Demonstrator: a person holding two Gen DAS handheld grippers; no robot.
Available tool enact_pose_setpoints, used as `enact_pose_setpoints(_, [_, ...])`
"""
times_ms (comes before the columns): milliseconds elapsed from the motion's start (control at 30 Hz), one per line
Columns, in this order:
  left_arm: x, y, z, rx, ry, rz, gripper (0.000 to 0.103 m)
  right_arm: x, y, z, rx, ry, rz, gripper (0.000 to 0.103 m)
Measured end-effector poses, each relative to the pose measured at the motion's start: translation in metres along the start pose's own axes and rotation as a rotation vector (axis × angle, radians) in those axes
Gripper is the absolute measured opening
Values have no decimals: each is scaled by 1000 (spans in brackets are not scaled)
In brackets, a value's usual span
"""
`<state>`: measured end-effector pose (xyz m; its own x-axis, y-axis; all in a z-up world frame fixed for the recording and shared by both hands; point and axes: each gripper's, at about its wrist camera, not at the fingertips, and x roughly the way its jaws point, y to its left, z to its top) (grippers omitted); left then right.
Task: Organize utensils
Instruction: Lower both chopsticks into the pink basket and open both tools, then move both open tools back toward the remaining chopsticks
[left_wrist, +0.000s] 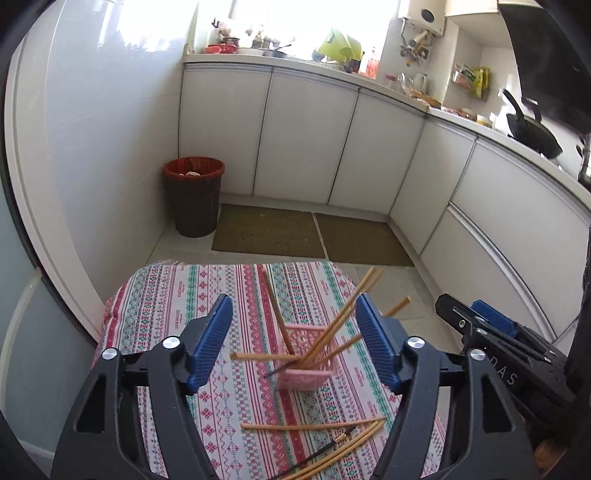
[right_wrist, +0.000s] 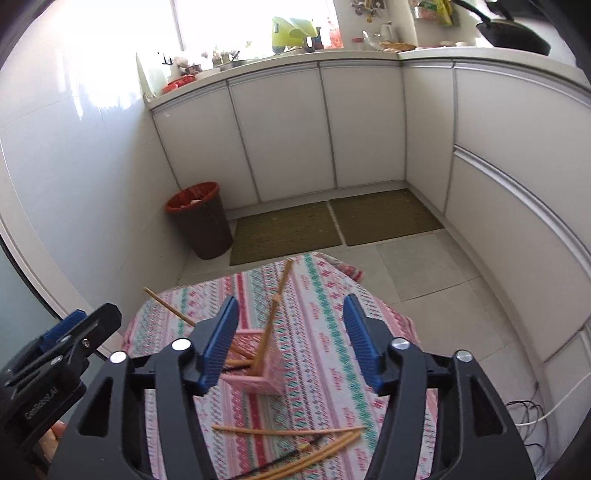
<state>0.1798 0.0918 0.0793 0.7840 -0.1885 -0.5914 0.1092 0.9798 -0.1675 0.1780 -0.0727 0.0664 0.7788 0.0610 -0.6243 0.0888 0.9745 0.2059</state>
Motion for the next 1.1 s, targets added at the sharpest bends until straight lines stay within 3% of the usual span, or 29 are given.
enact_pose_setpoints(167, [3,-11,-22,36,37,52,82,-13,-17,-25,-20,-7,-91,75])
enact_pose_setpoints(300, [9,-18,-40,75,93,64,95,-24,-49,-47,13,-10,-173,95])
enact_pose_setpoints(467, [40,-44,-74,232,277,29,96,-21,-105,-92,72,124,-242,96])
enact_pose_setpoints(600, [71,-69,-106,327,433,-48,96,-7,-152,-127,220,290,-276,96])
enact_pose_setpoints(667, [86,-80,-118,337,501,-103,96,-2,-172,-135,345,361,-219,96])
enact_pose_setpoints(767, [106,-97,-132,352,586,-210,95,-4,-197,-141,496,374,-181,96])
enact_pose_setpoints(833, [123,-105,-141,345,657,-275,88,-3,-211,-145,560,381,-189,96])
enact_pose_setpoints(900, [143,-109,-152,336,734,-289,61,1,-220,-149,604,411,-169,96])
enact_pose_setpoints(1000, [168,-106,-159,311,794,-258,47,8,-227,-154,641,450,-145,96])
enact_pose_setpoints(1100, [184,-100,-160,290,804,-221,39,8,-232,-156,658,463,-139,96])
